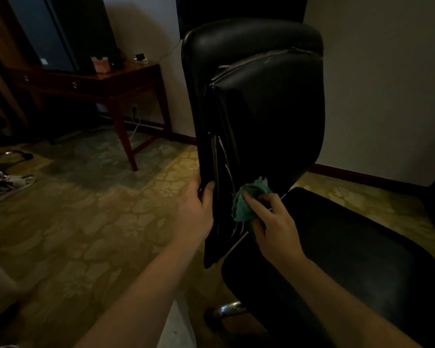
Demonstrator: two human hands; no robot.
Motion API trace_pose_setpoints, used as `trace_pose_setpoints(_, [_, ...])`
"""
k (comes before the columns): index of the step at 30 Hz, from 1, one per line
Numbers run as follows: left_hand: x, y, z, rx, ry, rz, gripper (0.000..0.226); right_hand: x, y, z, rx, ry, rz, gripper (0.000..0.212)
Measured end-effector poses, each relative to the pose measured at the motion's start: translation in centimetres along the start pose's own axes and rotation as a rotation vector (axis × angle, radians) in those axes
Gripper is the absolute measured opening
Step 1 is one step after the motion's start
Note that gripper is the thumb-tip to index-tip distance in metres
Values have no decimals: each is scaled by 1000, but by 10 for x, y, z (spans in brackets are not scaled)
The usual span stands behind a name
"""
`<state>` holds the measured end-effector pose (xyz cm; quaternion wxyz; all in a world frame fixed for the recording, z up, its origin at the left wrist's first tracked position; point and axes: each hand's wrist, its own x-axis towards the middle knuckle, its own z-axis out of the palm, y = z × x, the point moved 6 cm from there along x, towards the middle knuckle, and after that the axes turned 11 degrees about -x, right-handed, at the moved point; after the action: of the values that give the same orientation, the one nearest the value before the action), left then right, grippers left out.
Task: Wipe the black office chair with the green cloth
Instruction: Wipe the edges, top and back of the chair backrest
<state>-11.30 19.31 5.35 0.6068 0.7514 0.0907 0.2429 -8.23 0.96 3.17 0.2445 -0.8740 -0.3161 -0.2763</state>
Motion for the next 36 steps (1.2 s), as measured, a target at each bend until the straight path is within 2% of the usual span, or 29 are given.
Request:
trace_pose_setpoints(3, [-3,-5,2,8,-13,15,45,-16,5,8,28,-53,12,57])
trace_pose_setpoints(7, [-3,-13,4,8,-7,9,48,6,-1,-11,32,10,-23,45])
trace_pose_setpoints(13, [-4,-16,2,-14,-35,18,49,40,-17,-25,44,73,-34,49])
trace_pose_setpoints(21, [-4,-19,2,47,-54,31,50,-15,-1,6,94,-56,46,56])
trace_pose_setpoints(31, [-10,-16,2,48,-80,44,51,38,-19,-31,115,69,8,47])
trace_pose_setpoints(36, [-11,-13,1,50,-63,40,53,-3,-5,-6,104,-10,18,38])
